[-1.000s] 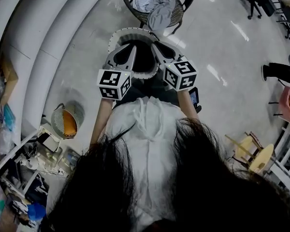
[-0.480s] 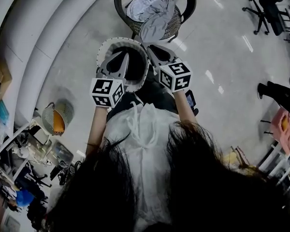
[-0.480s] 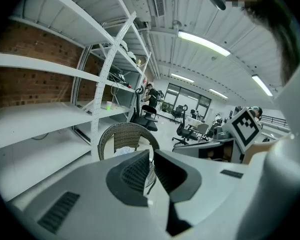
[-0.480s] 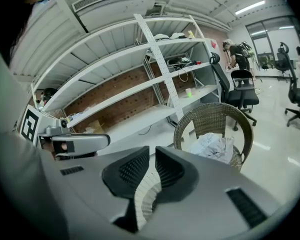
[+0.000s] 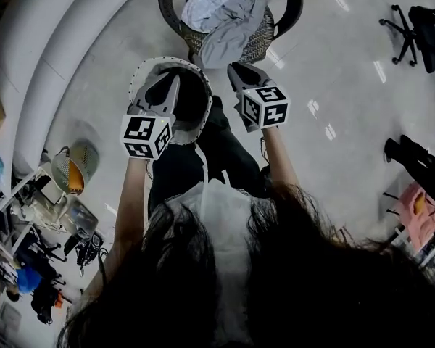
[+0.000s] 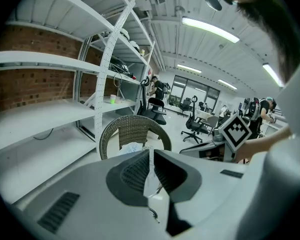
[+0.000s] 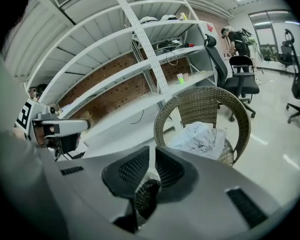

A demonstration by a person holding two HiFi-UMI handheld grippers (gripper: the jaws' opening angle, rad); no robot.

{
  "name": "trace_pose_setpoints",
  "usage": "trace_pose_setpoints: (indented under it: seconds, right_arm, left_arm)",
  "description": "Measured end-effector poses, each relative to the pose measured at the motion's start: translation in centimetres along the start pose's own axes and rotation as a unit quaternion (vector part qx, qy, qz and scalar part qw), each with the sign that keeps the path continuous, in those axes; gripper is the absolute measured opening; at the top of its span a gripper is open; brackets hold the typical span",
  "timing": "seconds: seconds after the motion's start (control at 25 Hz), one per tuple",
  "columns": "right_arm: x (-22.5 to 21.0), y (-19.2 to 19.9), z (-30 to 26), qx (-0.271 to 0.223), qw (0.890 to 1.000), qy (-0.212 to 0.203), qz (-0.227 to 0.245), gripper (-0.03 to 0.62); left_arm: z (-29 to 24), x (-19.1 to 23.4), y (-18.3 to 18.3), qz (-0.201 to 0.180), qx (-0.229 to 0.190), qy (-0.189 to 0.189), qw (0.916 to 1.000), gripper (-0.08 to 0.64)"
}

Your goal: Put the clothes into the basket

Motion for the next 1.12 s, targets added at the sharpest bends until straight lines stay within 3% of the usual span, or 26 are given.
trace_pose_setpoints:
  seconds: [0.36,0.6,0.88,0.92,0.96,1.0,1.12]
  right_arm:
    - [-10.8,3.1,-6.8,0.056,0.998,0.034,-0.001,0.049]
    - [-16.7,4.6,-12.0,0.089,0.996,0.029,0.005,0.049]
    - [-21.9,6.3,-18.0,0.126,0.991,0.036,-0.007,0.055]
    - [-22.4,6.7,-18.9,0.133,0.990,0.037,-0.015,0.089]
    - [-22.9,7.1,-19.8,0.140,0.989,0.037,-0.028,0.187]
    - [-23.5,7.5,-20.5,0.144,0.988,0.039,-0.045,0.227]
    - [-25.3,8.1,-22.2,0.138,0.983,0.064,-0.099,0.251]
  left_arm:
    - [-8.4,2.6,3.2,-0.003,0.046,-0.013,0.9988,0.038]
    - [-12.8,4.1,5.1,-0.011,0.081,-0.019,0.9965,0.038]
    - [-15.6,6.5,7.8,0.008,0.113,-0.037,0.9929,0.038]
    - [-15.8,7.1,8.2,0.011,0.118,-0.040,0.9922,0.038]
    - [-15.8,7.5,8.7,0.014,0.122,-0.043,0.9915,0.038]
    - [-15.8,7.8,9.1,0.016,0.126,-0.047,0.9908,0.038]
    - [-15.4,8.7,10.1,0.031,0.134,-0.057,0.9888,0.038]
Point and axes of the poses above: the fingertips, and each gripper's own axes: z backward along the fingers, x to its left, y out of its underside, the point moved 3 cm from there along z, backward along the fingers, and after that the axes turned 4 degrees about z, right-handed, at the moved point
